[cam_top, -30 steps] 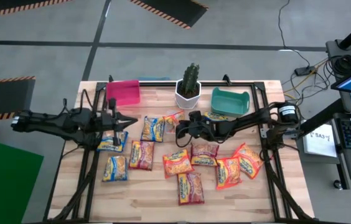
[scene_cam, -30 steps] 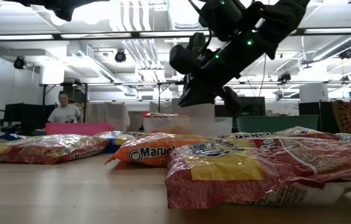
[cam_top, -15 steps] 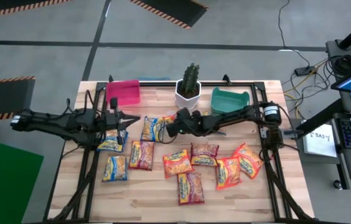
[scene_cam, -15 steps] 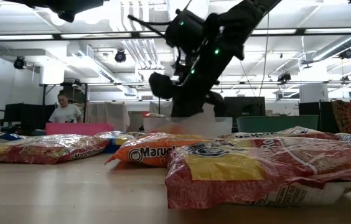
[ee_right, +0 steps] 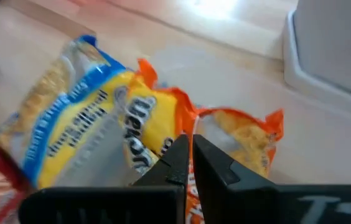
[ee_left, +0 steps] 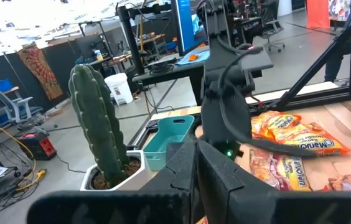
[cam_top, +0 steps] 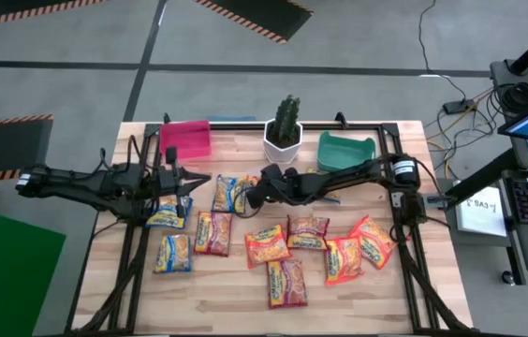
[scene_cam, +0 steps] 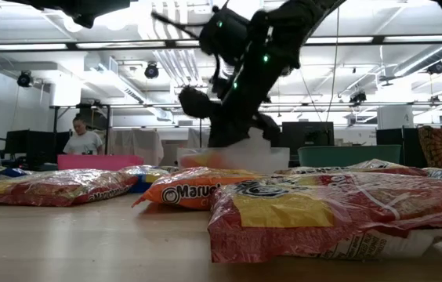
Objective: Sort Maruchan noodles
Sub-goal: Put the orange noodle pack into the transparent bin
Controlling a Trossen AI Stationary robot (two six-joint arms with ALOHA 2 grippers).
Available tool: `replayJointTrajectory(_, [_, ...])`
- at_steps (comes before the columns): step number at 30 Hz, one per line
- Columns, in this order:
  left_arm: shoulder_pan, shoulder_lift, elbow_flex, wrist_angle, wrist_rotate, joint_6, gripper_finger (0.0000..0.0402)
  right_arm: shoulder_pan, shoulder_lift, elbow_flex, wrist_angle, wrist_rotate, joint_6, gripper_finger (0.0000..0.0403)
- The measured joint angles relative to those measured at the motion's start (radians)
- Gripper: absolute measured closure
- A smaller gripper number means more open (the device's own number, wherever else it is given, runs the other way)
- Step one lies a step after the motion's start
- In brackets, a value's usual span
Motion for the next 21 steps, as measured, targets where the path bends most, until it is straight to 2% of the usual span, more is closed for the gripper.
replayJointTrajectory(8, [0.0, -0.002, 0.0, 0.0, -0.003, -0.007, 0.0401, 0.027, -0.04, -0.002, -0.002, -0.004, 0.004, 0.039])
replayJointTrajectory(21, [0.0, -0.005, 0.0, 0.0, -0.005, -0.007, 0.0401, 0.023, 0.1, -0.001, 0.012, -0.001, 0.054, 0.039])
